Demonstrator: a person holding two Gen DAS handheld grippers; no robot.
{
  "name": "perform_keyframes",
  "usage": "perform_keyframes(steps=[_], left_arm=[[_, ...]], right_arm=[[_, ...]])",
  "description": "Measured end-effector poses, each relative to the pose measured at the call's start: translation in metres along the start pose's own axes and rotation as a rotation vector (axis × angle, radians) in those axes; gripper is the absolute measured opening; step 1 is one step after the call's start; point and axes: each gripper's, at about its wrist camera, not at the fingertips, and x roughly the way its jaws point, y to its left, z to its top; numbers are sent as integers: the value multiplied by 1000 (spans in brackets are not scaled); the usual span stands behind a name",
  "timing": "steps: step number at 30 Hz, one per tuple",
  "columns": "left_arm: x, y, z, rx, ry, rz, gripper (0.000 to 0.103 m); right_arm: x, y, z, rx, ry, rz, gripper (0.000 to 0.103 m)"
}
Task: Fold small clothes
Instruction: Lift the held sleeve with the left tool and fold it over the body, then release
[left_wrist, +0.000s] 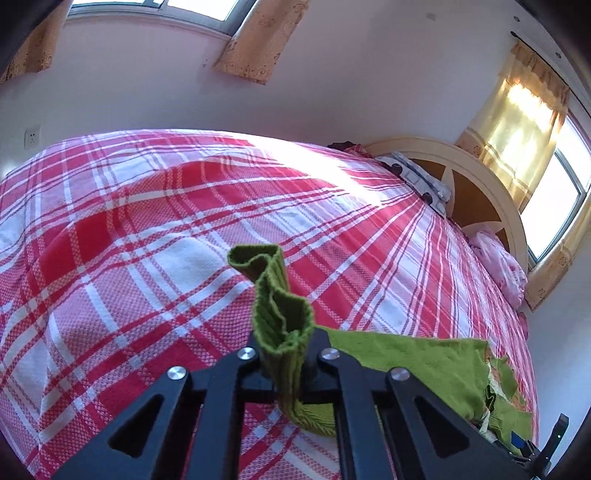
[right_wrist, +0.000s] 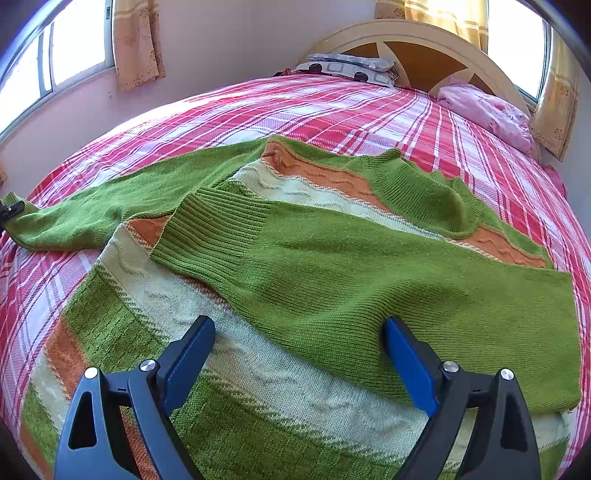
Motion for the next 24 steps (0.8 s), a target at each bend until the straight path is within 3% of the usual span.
perform_keyframes(steps=[11,15,19,24], left_arm=[[-37,-50,26,57,-80,-174,5],[-47,-71,39,73,-85,-249,5],[-55,-96,51,123,-93,-303,5],[-58,-133,61,161,-100,-373,5]], right_arm=[[-2,-4,1,15,-4,23,93],[-31,-24,1,96,-82,130,93],[-67,-40,1,80,-144,85,93],[-88,-56,-17,91,-124,86,93]])
